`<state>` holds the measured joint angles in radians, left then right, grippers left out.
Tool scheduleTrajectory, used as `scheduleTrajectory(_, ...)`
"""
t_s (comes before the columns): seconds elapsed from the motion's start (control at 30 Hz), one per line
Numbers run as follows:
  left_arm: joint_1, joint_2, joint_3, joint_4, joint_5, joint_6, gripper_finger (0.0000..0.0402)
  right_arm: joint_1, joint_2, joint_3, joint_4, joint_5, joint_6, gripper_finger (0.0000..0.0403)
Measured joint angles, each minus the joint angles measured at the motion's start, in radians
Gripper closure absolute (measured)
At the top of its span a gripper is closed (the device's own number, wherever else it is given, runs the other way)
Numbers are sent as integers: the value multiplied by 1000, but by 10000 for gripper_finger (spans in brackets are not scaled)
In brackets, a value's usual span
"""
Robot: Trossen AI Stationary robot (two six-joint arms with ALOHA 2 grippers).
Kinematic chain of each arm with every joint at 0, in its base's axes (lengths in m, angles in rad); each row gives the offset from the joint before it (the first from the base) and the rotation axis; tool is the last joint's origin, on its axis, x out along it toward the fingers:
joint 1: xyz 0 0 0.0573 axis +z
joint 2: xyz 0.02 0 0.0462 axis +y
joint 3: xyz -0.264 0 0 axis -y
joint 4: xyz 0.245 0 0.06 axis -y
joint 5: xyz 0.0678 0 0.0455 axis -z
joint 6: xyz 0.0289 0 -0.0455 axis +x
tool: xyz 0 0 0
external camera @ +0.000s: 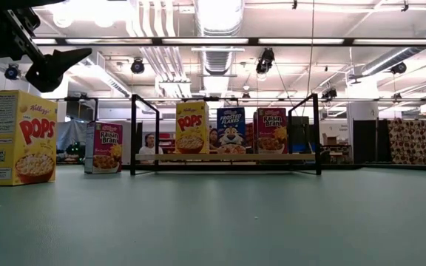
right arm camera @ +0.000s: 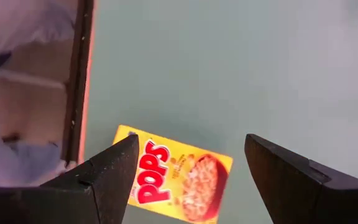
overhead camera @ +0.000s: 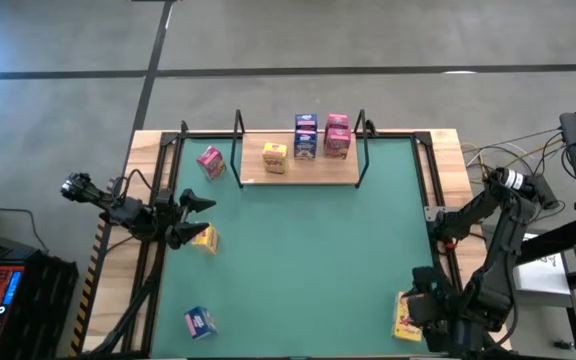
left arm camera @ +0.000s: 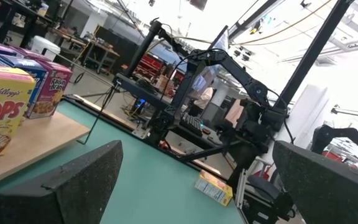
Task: Stack cereal on shelf
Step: Adjust the right yellow cereal box
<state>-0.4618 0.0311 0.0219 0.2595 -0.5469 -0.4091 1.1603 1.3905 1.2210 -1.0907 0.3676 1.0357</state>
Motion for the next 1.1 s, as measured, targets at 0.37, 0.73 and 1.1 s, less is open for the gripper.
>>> scheduleTrajectory(0.37, 0, 0, 0, 0, 0, 0, 3, -2, 118, -17, -95, -35, 788, 122)
scheduleTrajectory(0.73, 0, 0, 0, 0, 0, 0, 3, -2, 119, -18, -62, -80, 1407, 122)
scheduleTrajectory(1.1, 0, 0, 0, 0, 0, 0, 3, -2, 216, -19, 33, -211, 1697, 122)
